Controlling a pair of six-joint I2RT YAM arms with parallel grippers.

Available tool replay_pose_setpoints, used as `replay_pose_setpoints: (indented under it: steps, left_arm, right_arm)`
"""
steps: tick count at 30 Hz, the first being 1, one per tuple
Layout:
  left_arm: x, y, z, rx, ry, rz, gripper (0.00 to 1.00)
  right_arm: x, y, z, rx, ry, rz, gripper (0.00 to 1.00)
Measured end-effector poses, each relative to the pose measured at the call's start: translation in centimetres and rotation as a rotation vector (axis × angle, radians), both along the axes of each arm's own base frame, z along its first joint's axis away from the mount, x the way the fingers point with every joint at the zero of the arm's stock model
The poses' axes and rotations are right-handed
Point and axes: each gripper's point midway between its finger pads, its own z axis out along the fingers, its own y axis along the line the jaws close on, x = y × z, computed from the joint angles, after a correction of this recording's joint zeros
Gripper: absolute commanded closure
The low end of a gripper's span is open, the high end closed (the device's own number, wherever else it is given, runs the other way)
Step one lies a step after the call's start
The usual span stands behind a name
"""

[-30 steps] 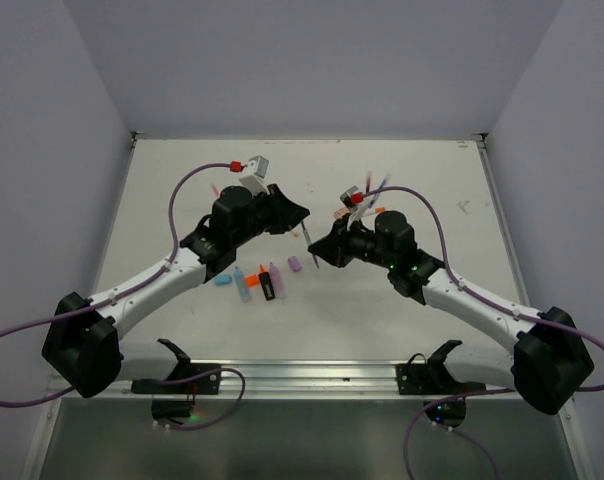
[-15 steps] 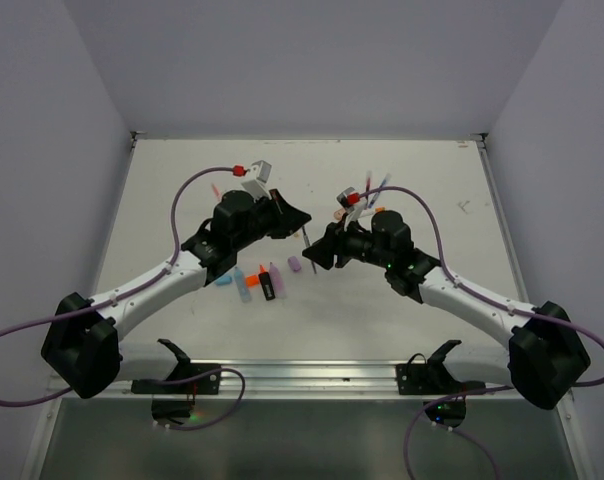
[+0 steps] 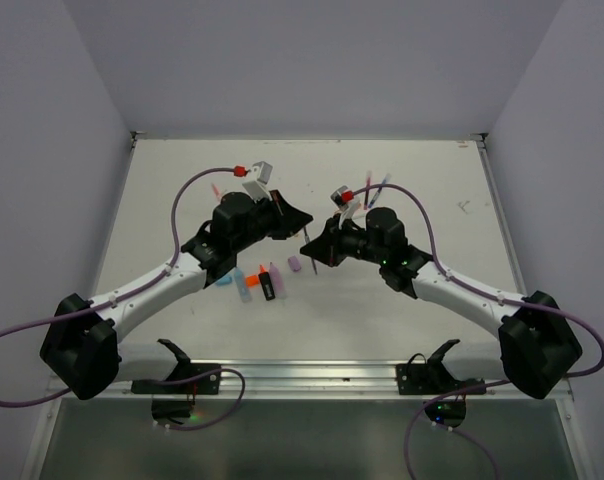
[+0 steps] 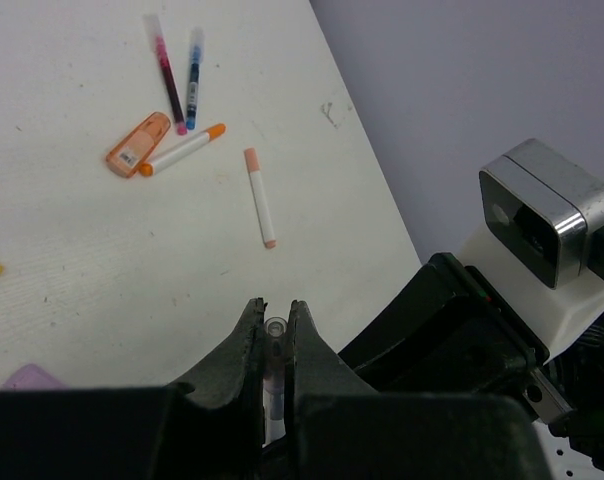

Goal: Open the pen caps

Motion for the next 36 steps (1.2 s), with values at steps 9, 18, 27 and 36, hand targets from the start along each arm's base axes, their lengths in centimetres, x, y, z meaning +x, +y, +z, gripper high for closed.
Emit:
replay_pose_setpoints:
  steps: [9, 18, 27, 36]
  left_arm:
    - [0.1, -0.1, 0.1, 0.01, -0.011, 0.021, 1.0]
    - [5.2, 2.0, 8.9, -0.128, -0.215, 0.211, 1.0]
    - [6.4, 5.0, 14.4, -0.228, -0.337, 0.326, 1.0]
    - [4.9, 3.2, 2.0, 0.092, -0.031, 0.196, 0.93]
  right_arm:
    - [-0.7, -0.5, -0.4, 0.019, -0.026, 0.004, 1.0]
    - [-4.0, -1.9, -4.9, -0.058, 0.046, 0.048, 1.0]
    - [-6.1, -3.9, -8.9, -0.159, 0.159, 0.032, 1.0]
    - [-2.7, -6.3, -10.6, -0.292, 0.223, -0.231, 1.0]
